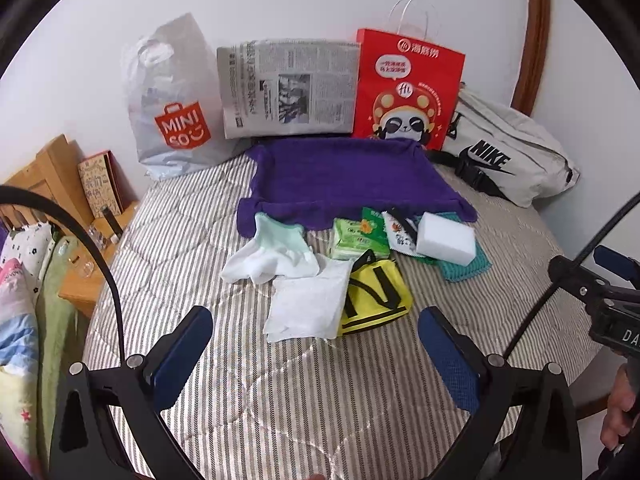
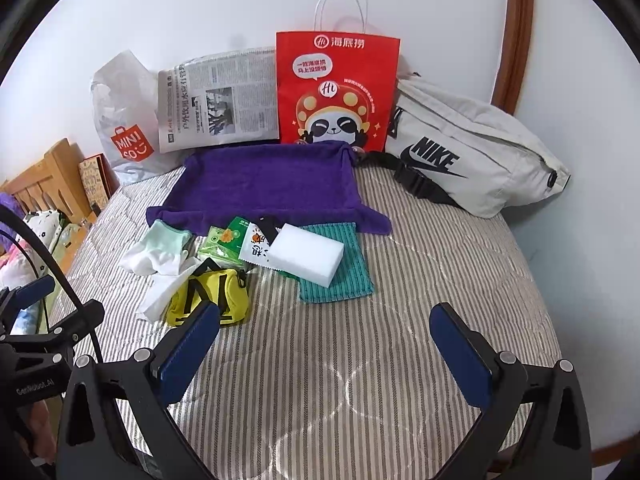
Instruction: Organize soft objects
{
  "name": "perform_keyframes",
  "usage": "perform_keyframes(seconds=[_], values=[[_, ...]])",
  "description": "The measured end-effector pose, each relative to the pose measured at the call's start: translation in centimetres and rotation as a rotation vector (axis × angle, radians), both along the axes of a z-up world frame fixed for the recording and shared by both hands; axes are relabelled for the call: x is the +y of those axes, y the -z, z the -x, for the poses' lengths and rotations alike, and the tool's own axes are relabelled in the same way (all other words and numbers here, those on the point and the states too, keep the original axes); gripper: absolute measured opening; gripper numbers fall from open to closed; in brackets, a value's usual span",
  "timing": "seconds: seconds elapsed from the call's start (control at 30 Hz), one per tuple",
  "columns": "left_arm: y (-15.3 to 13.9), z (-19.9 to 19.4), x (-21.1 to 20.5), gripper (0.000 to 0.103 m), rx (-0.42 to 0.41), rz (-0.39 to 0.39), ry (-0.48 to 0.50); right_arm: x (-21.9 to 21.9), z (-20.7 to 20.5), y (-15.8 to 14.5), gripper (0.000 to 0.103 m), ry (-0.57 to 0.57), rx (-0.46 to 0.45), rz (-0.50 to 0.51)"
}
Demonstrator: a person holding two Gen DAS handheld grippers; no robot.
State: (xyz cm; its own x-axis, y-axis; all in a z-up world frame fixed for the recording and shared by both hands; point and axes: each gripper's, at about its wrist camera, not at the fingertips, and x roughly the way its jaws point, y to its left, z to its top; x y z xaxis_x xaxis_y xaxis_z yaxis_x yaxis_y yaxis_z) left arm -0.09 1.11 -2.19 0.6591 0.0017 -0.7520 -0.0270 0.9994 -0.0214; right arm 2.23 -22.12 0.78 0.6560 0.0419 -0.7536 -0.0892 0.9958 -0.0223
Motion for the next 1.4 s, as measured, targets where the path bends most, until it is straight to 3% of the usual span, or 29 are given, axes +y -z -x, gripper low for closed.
perform_keyframes(seconds=[0.63, 0.77, 1.03, 1.2, 1.33, 1.4], values=[[8.3, -10.3, 4.8, 0.102, 0.118, 0.047, -0.048, -1.3, -6.2, 6.5, 0.103, 0.025, 0.131, 0.014], [9.8, -12.1, 5.1, 0.099, 0.132, 0.001, -0.044, -1.4, -7.4, 7.7, 0.103, 0.033, 0.158, 0.025], [12.1, -14.8, 5.2, 0.090, 0.155, 0.014, -0.002, -0.8, -9.8, 10.0, 0.103, 0.033, 0.206, 0.043], [12.5, -15.1, 5.2, 0.058, 0.145, 0.083, 0.056, -0.3, -10.7, 10.7, 0.103, 0.019, 0.213, 0.047], [12.3, -14.9, 5.0, 0.041, 0.138, 0.099, 0.088, -0.9, -11.3, 10.6, 0.103, 0.000, 0.213, -0.055], [12.2, -14.8, 5.1, 0.028, 0.139, 0.122, 0.102, -1.3, -11.4, 10.5, 0.103, 0.006, 0.207, -0.077]])
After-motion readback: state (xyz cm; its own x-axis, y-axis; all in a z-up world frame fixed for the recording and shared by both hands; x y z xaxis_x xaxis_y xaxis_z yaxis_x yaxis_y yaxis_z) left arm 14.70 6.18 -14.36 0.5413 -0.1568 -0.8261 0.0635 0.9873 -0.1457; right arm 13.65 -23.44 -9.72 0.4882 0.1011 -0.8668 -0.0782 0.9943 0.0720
